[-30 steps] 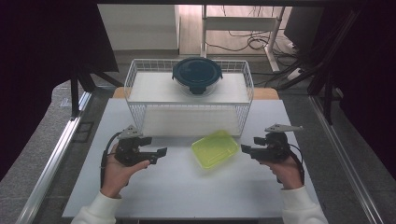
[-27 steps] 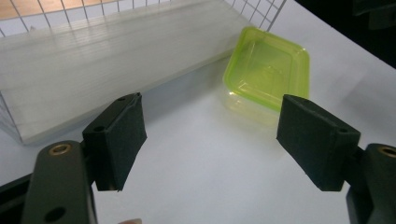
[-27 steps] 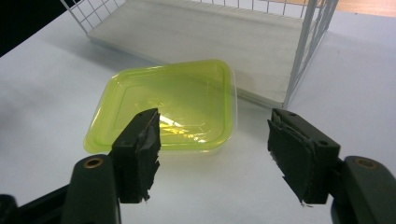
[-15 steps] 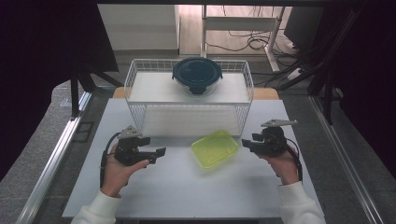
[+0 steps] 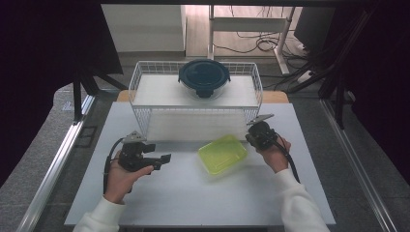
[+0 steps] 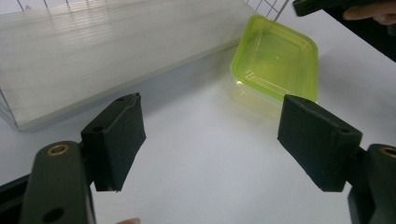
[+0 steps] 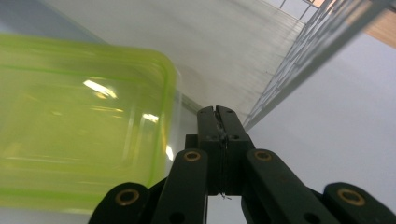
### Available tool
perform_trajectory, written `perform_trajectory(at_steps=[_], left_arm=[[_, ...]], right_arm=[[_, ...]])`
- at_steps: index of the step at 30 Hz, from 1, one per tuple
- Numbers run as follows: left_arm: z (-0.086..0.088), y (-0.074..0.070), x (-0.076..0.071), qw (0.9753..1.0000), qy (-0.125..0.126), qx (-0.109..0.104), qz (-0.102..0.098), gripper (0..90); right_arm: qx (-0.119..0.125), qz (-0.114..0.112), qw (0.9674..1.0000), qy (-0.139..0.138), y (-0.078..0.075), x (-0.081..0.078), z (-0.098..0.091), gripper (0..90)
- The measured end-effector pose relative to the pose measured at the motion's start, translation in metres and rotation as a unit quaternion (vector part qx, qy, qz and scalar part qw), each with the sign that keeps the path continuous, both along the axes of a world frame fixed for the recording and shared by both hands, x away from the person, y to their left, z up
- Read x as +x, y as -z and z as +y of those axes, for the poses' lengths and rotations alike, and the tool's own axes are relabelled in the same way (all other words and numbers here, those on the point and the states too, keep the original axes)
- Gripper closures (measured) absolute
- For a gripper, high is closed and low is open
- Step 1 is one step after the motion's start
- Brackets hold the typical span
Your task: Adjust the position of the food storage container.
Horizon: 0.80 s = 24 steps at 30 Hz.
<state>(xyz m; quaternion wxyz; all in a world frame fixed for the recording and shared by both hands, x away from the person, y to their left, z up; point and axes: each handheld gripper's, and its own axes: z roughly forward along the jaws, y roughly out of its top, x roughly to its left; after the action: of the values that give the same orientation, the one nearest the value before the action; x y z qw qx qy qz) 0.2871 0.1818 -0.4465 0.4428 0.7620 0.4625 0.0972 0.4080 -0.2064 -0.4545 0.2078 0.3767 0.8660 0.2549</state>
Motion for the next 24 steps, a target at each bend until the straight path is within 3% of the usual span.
perform_trajectory(at_steps=[8,10,17,20,24], left_arm=[[0.0,0.0,0.0,1.0,-0.002,0.0,0.001,22.4],[0.001,0.0,0.0,1.0,-0.004,0.001,0.0,22.5],[0.003,-0.001,0.0,1.0,-0.007,0.0,-0.002,22.6],[0.004,0.0,0.001,1.0,-0.008,0.002,0.0,22.6],[0.004,0.001,0.001,1.0,-0.01,0.001,0.002,22.6]], right_arm=[[-0.036,0.01,0.9991,-0.021,0.017,0.011,0.012,88.7],[-0.033,0.022,0.9989,-0.026,0.02,0.012,0.013,88.7],[-0.03,0.034,0.9978,-0.048,0.021,0.009,0.017,88.8],[-0.038,0.038,0.9968,-0.06,0.021,0.004,0.02,88.8],[-0.029,0.045,0.996,-0.071,0.022,-0.005,0.025,88.8]])
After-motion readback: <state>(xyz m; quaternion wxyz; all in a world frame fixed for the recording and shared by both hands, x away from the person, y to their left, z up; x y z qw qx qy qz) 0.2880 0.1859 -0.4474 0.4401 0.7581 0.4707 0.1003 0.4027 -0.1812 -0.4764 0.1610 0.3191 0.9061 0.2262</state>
